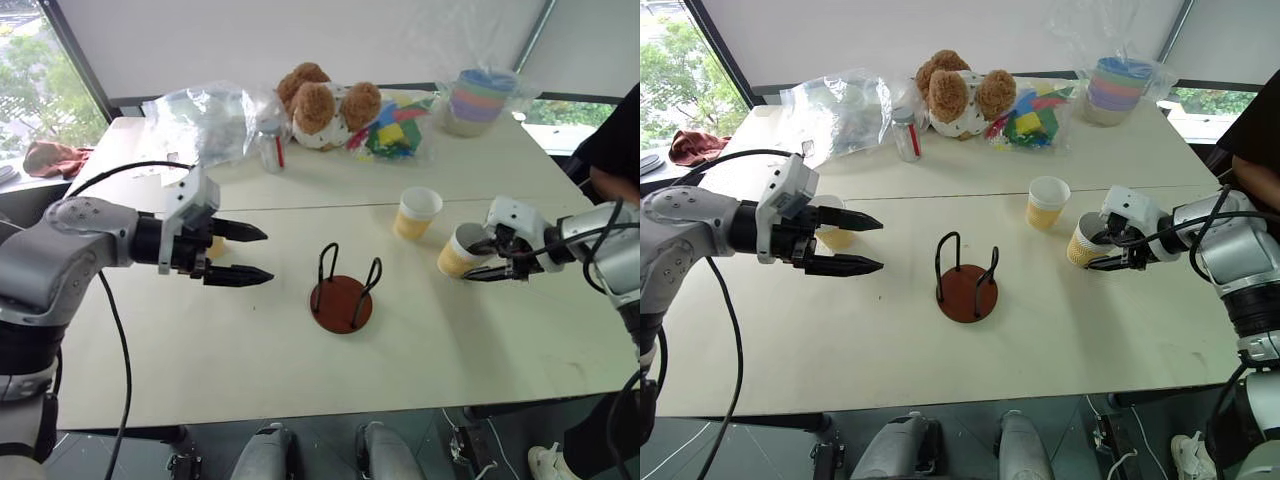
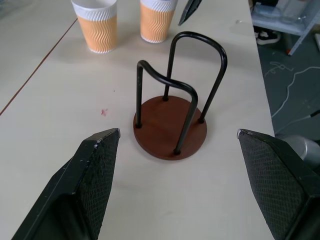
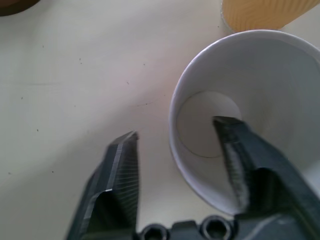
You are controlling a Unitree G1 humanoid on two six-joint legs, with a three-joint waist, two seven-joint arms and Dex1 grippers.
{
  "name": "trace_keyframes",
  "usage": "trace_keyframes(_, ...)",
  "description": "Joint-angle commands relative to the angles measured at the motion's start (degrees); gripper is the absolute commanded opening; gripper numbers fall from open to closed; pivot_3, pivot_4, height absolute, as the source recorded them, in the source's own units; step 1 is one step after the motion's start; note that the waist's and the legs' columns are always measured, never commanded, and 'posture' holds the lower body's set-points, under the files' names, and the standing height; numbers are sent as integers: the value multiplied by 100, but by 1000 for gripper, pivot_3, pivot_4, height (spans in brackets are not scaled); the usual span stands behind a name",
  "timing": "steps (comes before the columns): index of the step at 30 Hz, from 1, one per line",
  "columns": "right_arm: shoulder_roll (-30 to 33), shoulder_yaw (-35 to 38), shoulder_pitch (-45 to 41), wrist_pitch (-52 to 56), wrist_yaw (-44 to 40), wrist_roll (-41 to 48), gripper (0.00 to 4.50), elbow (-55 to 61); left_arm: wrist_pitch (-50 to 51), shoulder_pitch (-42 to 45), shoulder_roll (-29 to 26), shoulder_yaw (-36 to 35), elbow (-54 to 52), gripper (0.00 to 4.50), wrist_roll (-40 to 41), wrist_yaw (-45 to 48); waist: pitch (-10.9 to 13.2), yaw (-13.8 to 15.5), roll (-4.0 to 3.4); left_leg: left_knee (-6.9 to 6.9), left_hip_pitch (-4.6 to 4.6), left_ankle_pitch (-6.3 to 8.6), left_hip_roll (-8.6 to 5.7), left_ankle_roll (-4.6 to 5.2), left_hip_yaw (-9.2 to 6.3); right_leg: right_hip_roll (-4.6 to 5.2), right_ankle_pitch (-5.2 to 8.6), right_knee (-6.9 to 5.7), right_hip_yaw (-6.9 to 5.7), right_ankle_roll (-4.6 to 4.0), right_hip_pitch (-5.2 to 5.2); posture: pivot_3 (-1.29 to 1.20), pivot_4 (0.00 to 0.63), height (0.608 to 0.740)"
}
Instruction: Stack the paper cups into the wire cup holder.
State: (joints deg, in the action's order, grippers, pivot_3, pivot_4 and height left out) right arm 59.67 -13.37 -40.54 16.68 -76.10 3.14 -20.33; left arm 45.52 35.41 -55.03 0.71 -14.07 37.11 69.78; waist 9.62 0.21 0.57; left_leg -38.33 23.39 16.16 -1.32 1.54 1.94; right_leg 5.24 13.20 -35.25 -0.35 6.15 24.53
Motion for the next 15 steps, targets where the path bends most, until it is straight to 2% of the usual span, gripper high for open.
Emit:
trace_keyframes(1,2,127,-219,-133,-84,-91,481,-6,-170,-89,-75,-147,-114,3898,-61,12,0,3,0,0,0,0,0,0,0,0,0,0,0,0,0,0,150,740)
trace_keyframes(2,2,131,-236,-164,-112,-110,53,-3,-198,-117,-70,-144,-114,3898,-82,12,0,2,0,0,0,0,0,-1,0,0,0,0,0,0,0,0,150,740)
trace_keyframes(8,73,144,-620,-384,-400,-223,53,118,-399,-215,-113,-57,-23,3898,-247,118,3,0,-5,-1,0,-2,-1,-4,2,0,0,0,2,0,0,0,150,740)
trace_keyframes(15,-254,15,-2519,97,-1578,344,53,493,-391,-251,-153,-114,-121,3898,-139,296,16,-116,-25,4,0,-2,4,-4,0,-5,0,-6,2,0,7,0,150,740)
